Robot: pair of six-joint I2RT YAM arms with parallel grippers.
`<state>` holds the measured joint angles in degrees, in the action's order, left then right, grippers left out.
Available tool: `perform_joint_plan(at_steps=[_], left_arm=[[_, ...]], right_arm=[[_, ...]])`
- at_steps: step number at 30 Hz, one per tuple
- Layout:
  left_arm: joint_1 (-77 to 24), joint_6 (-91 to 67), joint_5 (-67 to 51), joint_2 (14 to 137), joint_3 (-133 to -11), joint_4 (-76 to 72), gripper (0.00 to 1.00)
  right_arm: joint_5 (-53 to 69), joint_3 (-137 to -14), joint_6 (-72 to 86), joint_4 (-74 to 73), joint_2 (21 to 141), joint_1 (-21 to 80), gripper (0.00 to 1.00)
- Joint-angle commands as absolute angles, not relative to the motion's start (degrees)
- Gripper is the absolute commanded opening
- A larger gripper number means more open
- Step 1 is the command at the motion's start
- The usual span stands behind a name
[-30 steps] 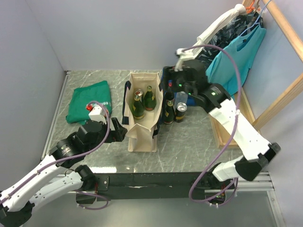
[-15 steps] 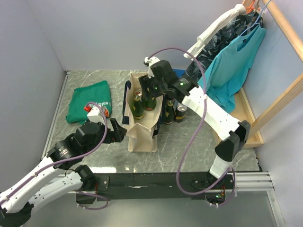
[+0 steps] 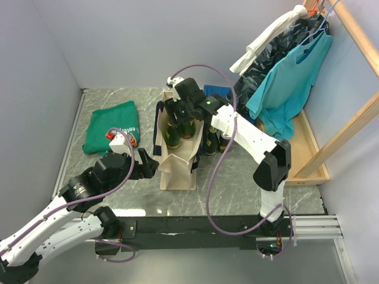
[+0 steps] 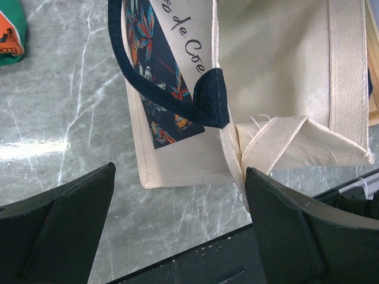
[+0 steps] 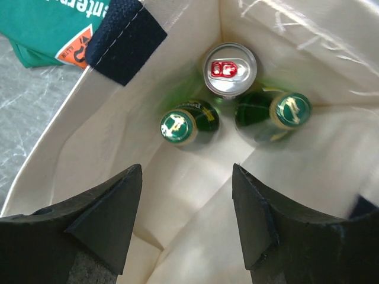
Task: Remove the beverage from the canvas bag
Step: Take out the drink from the canvas bag.
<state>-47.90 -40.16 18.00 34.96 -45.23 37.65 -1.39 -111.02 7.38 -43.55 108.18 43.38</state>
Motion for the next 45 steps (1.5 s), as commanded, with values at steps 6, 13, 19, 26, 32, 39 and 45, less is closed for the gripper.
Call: perform_joint_plan(at_steps=[6, 13, 19, 26, 32, 39, 45], left_arm=[[-48.51, -40.61, 18.9, 34.63, -45.88, 37.53, 0.96], [-48.69, -40.69, 18.98, 34.19, -45.97, 37.62, 0.96], [-49.04, -40.87, 19.42, 33.84, -45.97, 37.7, 0.96], [-49.31, -40.87, 19.51, 34.01, -46.05, 37.71, 0.96], [-49.39, -40.87, 19.42, 33.75, -46.05, 37.71, 0.96], [-49.39, -40.96, 19.69, 33.75, -46.05, 37.88, 0.96], [-49.39, -40.87, 19.6, 33.75, -45.97, 37.79, 0.96]], right_arm=[[2.19, -116.36, 6.76, -39.9, 113.46, 43.86, 0.69], [2.9, -117.6, 7.03, -39.55, 115.31, 43.95, 0.71], [3.08, -120.06, 6.94, -41.66, 117.77, 43.95, 0.71], [2.81, -119.36, 7.03, -42.01, 118.3, 44.03, 0.7], [2.46, -118.83, 6.77, -42.28, 118.48, 44.03, 0.68], [2.11, -119.09, 6.86, -42.98, 119.09, 44.21, 0.67], [1.84, -119.18, 6.68, -43.33, 119.44, 44.21, 0.67]])
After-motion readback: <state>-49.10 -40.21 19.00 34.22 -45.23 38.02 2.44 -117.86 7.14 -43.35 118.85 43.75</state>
